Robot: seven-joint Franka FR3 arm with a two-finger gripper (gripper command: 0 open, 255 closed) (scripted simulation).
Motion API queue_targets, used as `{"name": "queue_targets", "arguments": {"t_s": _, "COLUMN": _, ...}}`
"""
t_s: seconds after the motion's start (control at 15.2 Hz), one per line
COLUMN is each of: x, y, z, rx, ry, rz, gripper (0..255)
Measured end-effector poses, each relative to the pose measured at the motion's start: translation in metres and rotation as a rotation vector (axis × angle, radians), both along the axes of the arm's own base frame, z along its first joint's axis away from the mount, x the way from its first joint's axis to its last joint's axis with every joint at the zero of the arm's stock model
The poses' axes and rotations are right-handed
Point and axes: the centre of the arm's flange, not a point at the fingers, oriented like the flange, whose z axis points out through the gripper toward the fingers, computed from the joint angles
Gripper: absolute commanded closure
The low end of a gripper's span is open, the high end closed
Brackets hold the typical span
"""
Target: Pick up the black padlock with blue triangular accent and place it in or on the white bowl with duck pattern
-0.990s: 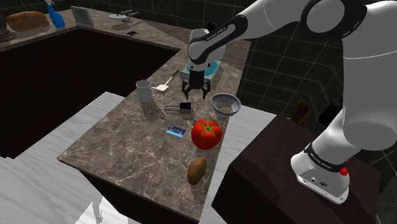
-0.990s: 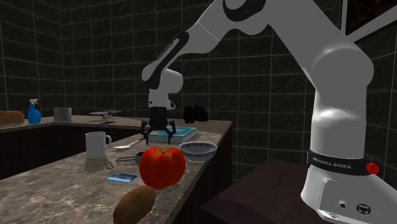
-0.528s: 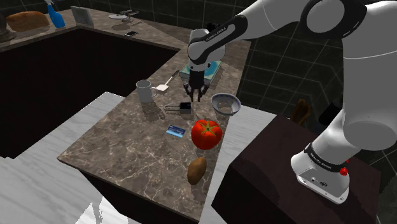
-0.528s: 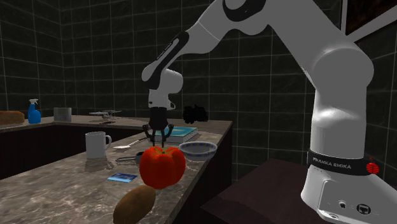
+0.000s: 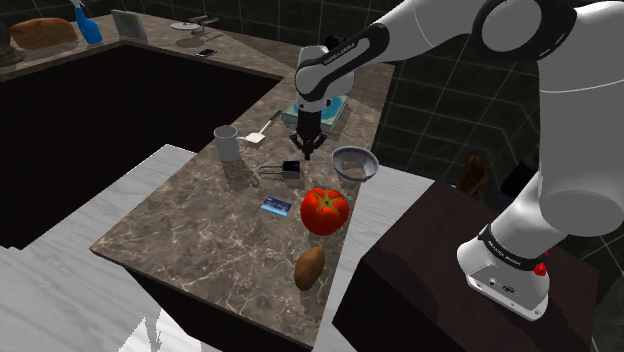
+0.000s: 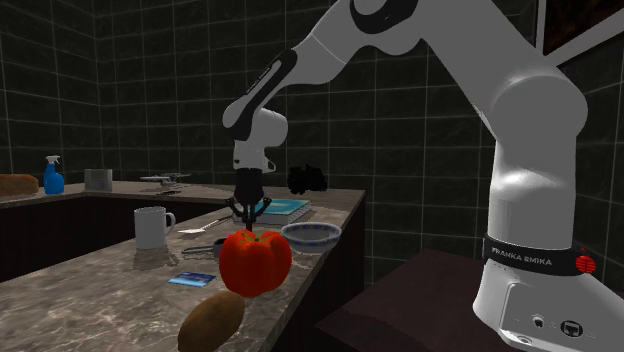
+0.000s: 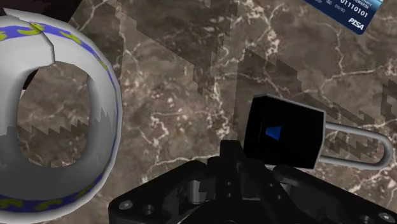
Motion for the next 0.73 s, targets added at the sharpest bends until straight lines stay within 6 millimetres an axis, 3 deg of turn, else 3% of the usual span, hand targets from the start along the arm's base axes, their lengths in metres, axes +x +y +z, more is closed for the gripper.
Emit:
{"name": "queue_targets", "arguments": {"t_s": 0.13, "x": -0.001, "y": 0.007, "z": 0.001, "rx": -0.024, "ry": -0.007, "rz": -0.033, "gripper": 0}}
{"name": "queue_targets", "arguments": {"t_s": 0.4, "x": 0.016, "y": 0.063, "z": 0.011, "rx": -0.234, "ry": -0.018, "rz": -0.494, "gripper": 0}}
{"name": "queue_targets", "arguments": {"t_s": 0.73, "x": 0.019, "y": 0.075, "z": -0.009, "rx": -0.282, "ry": -0.025, "rz": -0.621, "gripper": 0}}
